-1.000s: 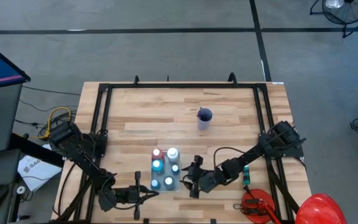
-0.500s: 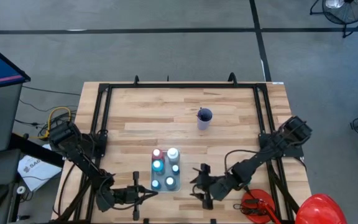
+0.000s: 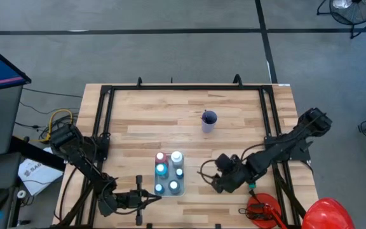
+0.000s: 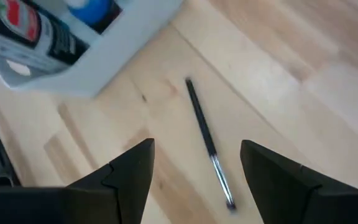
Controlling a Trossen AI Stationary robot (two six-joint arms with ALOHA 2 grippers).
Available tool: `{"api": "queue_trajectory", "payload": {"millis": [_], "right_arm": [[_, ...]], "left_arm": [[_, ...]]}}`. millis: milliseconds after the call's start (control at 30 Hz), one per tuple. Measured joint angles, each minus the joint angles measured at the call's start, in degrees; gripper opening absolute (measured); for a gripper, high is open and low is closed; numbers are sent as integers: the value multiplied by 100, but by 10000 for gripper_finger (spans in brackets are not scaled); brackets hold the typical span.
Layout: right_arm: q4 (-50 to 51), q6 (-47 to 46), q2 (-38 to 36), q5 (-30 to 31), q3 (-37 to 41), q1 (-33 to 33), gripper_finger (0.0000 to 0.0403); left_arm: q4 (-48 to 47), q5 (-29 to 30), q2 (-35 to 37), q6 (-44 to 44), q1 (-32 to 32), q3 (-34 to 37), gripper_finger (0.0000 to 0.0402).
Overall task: Pick & Place Paint Supplies
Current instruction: Put the silver paint brush into the violet cup
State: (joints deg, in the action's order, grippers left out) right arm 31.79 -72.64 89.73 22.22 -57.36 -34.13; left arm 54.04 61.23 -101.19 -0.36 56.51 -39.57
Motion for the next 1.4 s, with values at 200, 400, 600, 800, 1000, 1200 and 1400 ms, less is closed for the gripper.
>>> {"api": "queue_trajectory", "payload": {"millis": [200, 400, 600, 800, 1000, 1200, 1400], "right_arm": [[83, 1168, 109, -270, -13, -82, 232], [865, 851, 597, -423, 36, -343, 232], [701, 954, 1222, -531, 31, -496, 232], [582, 1127, 1426, -455, 7, -536, 232], [429, 1306, 1406, -287, 31, -531, 232], [-23, 1479, 1532, -244, 44, -475, 227], [-250, 1648, 1759, -286, 18, -407, 180]], "left_arm": [[0, -4, 0, 4, 0, 0, 0], [0, -132, 0, -10, -1, -1, 0], [0, -160, 0, -32, -24, -2, 0], [13, -155, 0, -98, -50, -2, 0], [20, -156, 0, -122, -68, -2, 0], [22, -155, 0, -122, -68, -2, 0], [23, -153, 0, -140, -68, -2, 0]]}}
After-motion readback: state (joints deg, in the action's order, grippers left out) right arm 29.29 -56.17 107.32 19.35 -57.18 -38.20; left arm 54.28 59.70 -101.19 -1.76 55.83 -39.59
